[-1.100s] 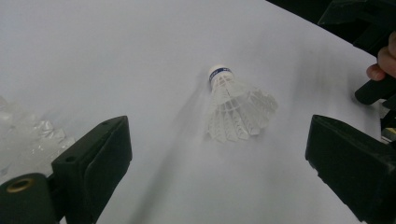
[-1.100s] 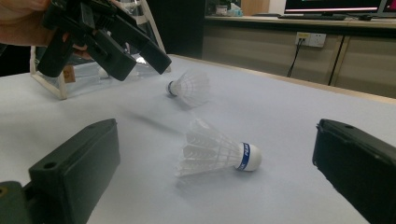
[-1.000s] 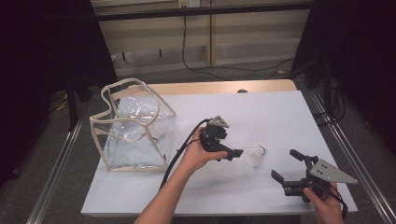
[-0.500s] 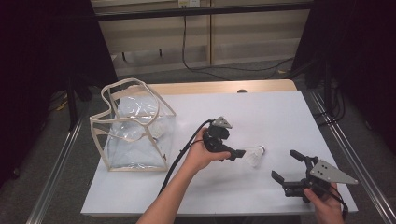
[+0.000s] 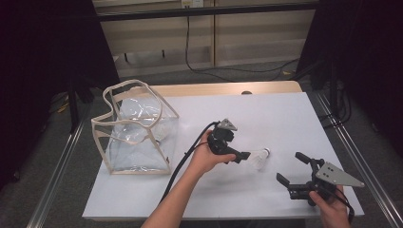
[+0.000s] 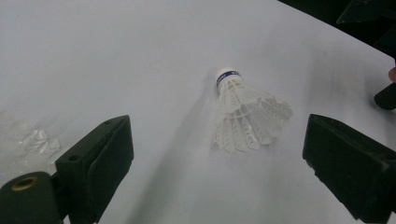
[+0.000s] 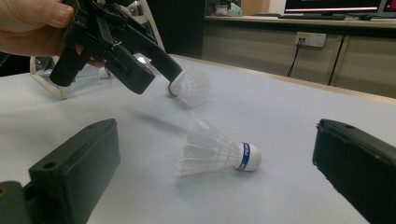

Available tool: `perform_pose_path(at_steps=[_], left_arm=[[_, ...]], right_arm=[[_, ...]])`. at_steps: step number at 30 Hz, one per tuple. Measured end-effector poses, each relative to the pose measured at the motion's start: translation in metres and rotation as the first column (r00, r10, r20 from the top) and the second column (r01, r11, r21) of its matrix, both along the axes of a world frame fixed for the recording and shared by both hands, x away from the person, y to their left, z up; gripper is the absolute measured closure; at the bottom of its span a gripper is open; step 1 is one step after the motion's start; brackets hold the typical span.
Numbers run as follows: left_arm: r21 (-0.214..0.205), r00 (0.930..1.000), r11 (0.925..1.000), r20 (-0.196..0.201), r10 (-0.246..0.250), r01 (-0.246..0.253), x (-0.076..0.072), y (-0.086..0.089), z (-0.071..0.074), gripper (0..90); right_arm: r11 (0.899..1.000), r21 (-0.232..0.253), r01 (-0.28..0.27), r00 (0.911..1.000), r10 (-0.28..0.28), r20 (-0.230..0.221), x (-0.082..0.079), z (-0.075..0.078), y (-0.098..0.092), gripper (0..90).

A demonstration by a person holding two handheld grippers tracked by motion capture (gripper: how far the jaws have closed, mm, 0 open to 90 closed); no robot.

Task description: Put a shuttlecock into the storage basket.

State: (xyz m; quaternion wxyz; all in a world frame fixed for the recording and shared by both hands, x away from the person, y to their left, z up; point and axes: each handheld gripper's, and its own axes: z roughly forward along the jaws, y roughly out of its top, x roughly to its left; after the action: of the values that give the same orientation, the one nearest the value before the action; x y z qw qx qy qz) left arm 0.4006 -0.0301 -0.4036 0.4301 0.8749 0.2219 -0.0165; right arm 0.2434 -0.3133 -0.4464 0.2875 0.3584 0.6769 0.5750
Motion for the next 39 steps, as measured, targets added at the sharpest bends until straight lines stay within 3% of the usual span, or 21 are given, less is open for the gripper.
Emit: perform_pose_path(at_steps=[22,39], left_arm=[[-0.012,0.9999,0.9999,-0.010,-0.010,0.010,0.001,-0.010,-0.010,9.3],[0.018,0.9999,0.9998,-0.010,-0.008,0.008,0.006,-0.015,-0.024,14.0]], right_arm=[[1.000,0.002,0.003,1.0000,-0.003,0.004,-0.002,0.000,-0.001,0.7],[1.000,-0.003,0.002,1.0000,-0.002,0.005,-0.001,0.000,-0.002,0.7]])
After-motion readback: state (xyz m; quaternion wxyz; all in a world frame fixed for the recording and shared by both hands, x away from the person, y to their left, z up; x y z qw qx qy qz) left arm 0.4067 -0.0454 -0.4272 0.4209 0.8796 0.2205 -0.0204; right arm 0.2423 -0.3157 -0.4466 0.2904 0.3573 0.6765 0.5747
